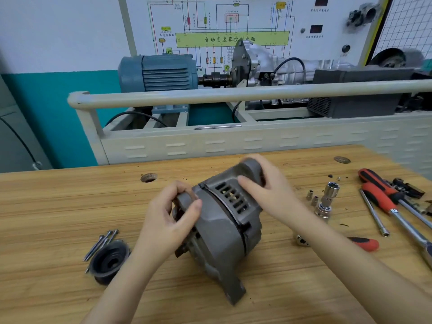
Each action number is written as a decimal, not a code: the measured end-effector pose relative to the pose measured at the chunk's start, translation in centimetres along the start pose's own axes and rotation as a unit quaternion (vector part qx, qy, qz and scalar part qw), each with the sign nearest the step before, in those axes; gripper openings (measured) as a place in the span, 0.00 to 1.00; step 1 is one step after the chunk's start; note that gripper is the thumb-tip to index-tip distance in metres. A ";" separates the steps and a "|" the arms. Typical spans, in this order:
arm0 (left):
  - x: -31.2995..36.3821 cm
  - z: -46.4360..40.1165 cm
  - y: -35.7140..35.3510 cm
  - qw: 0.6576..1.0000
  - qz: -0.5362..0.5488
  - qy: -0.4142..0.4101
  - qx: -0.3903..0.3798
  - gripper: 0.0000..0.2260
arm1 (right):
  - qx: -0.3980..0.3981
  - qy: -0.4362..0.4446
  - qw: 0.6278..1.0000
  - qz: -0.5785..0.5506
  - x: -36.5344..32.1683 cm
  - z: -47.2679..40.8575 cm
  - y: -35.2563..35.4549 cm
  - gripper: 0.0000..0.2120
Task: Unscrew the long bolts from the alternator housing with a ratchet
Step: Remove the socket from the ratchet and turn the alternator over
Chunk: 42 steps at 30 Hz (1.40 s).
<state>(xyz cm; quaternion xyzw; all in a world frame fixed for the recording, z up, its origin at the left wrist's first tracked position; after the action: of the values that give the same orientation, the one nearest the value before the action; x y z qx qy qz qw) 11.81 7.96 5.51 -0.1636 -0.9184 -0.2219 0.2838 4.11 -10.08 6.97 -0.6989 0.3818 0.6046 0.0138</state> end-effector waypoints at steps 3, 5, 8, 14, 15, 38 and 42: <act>0.6 0.4 -0.2 1.000 -0.007 -0.005 0.014 0.06 | 0.016 -0.058 0.997 -0.056 1.2 0.9 1.2 0.10; 0.6 0.2 0.0 0.999 -0.008 0.025 0.029 0.04 | 0.030 -0.116 0.990 -0.080 1.3 0.1 1.2 0.07; 0.7 0.1 0.0 0.998 -0.022 0.050 0.020 0.05 | 0.080 -0.137 0.984 -0.083 0.4 -0.8 -0.4 0.06; 1.3 0.3 0.1 0.998 -0.021 0.050 0.042 0.07 | 0.173 -0.113 0.976 -0.071 0.6 -1.1 -0.7 0.12; 1.3 0.3 0.1 0.997 -0.017 0.053 0.047 0.07 | 0.180 -0.103 0.976 -0.071 0.7 -0.9 -0.7 0.13; -4.3 8.0 5.7 0.883 0.162 0.216 0.385 0.14 | 0.152 -0.368 0.889 -0.226 7.8 -5.3 -5.1 0.20; -4.1 8.1 5.5 0.881 0.164 0.218 0.387 0.15 | 0.112 -0.209 0.963 -0.126 3.9 -1.5 -3.7 0.16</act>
<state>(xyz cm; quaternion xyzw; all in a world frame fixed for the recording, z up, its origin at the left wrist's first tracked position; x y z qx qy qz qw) 13.74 15.98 -1.17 -0.1364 -0.8065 0.1704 0.5494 7.32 -10.24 2.37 -0.5934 0.3440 0.6843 0.2476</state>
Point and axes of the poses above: each hand's wrist, its own z-axis away from the middle knuckle, its own y-axis out of the back of the hand, x = y × z, the point moved 2 cm from there along -z, towards the middle knuckle, and after that the axes turned 14 degrees about -y, right-handed, at the moved point
